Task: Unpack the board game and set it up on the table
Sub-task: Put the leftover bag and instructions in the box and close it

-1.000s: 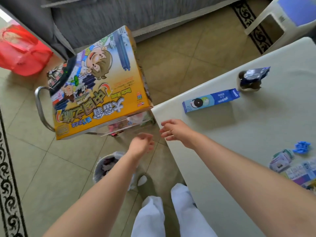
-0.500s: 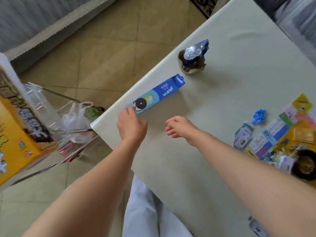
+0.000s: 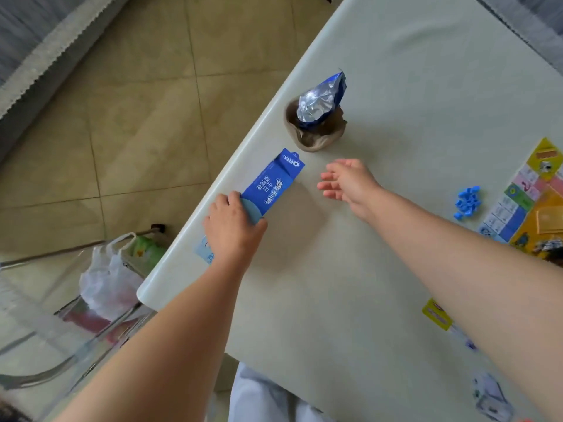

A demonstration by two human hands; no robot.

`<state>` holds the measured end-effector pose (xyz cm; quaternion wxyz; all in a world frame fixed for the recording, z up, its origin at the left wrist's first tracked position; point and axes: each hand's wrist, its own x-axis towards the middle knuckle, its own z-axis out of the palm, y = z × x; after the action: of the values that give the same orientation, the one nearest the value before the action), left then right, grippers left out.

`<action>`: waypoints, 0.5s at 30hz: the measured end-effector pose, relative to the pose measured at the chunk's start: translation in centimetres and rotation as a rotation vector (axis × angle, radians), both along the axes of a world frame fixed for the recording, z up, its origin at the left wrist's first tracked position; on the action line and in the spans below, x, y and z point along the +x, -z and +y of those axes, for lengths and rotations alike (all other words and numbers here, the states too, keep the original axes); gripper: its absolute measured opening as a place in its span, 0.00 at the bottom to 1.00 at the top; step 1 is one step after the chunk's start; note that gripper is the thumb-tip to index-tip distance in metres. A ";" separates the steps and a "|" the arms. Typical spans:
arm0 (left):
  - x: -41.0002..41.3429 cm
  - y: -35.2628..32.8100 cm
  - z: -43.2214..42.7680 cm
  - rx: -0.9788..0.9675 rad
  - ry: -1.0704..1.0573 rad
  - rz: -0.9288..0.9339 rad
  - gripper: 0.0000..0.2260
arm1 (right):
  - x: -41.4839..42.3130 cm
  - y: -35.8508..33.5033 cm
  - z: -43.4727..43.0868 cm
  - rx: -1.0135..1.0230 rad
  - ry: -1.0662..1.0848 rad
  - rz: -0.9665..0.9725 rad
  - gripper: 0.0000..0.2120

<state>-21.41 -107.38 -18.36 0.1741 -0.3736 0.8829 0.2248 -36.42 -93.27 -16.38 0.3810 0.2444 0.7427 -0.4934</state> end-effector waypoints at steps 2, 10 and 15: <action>-0.2 0.2 -0.4 0.009 -0.048 0.021 0.22 | -2.0 1.0 -0.5 0.032 0.128 0.078 0.16; -0.8 1.3 -1.1 -0.005 -0.156 0.080 0.24 | -6.2 4.5 -2.9 0.237 0.076 0.117 0.16; -0.8 1.1 -0.9 -0.019 -0.183 0.115 0.23 | -5.0 4.5 -2.9 0.193 0.079 0.119 0.07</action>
<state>-22.18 -108.29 -19.45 0.0985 -0.4408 0.8557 0.2525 -41.45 -96.21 -20.91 0.2913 0.2793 0.7980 -0.4476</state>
